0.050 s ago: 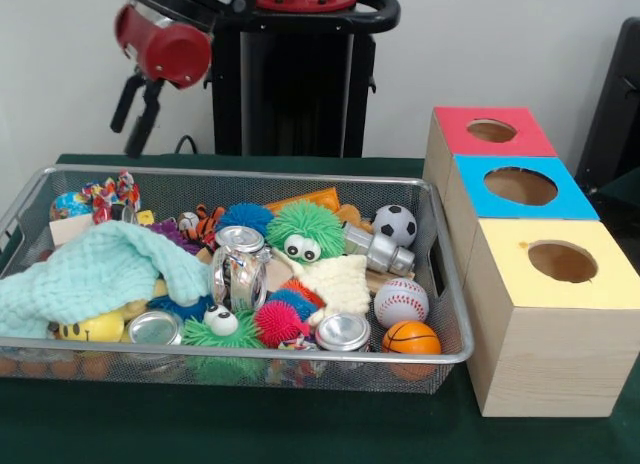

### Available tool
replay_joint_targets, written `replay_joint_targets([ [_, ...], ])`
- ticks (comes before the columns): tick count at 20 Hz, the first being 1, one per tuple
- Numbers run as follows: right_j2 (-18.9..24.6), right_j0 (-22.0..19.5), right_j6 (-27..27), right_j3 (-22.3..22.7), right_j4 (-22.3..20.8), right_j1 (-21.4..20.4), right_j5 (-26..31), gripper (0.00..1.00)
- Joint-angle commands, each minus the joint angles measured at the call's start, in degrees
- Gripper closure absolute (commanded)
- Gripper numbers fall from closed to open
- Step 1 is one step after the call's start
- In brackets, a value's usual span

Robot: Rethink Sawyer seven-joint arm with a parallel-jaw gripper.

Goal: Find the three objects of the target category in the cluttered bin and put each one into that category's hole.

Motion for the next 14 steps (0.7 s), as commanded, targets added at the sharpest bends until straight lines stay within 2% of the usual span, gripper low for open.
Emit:
replay_joint_targets([
  [1,14.94,-11.59,-15.77,10.22,-13.10,-8.31,5.69,0.00],
  [2,17.12,-13.80,-17.69,11.32,-15.35,-9.96,5.46,0.00],
  [3,18.66,-15.40,-17.30,12.38,-17.00,-11.50,4.26,0.00],
  [5,22.59,-19.15,-26.64,11.79,-24.32,-14.45,8.51,0.00],
  [6,22.96,-19.57,-28.34,11.19,-27.53,-15.04,9.32,0.00],
  [7,26.66,-23.01,-29.37,12.90,-28.97,-17.14,8.95,0.00],
  [8,27.70,-23.80,-29.76,12.76,-29.91,-17.60,10.99,0.00],
  [9,27.62,-23.49,-28.97,11.74,-30.04,-17.79,15.03,0.00],
  [10,27.40,-23.13,-29.08,10.92,-31.10,-18.08,16.74,0.00],
  [11,26.28,-21.90,-29.92,9.51,-33.77,-18.74,17.61,0.00],
  [12,23.53,-19.76,-28.34,7.85,-34.37,-18.40,22.47,0.00],
  [13,20.49,-17.31,-22.51,7.26,-34.36,-18.47,22.99,0.00],
  [14,23.58,-19.06,-26.42,8.37,-35.59,-19.87,22.54,0.00],
])
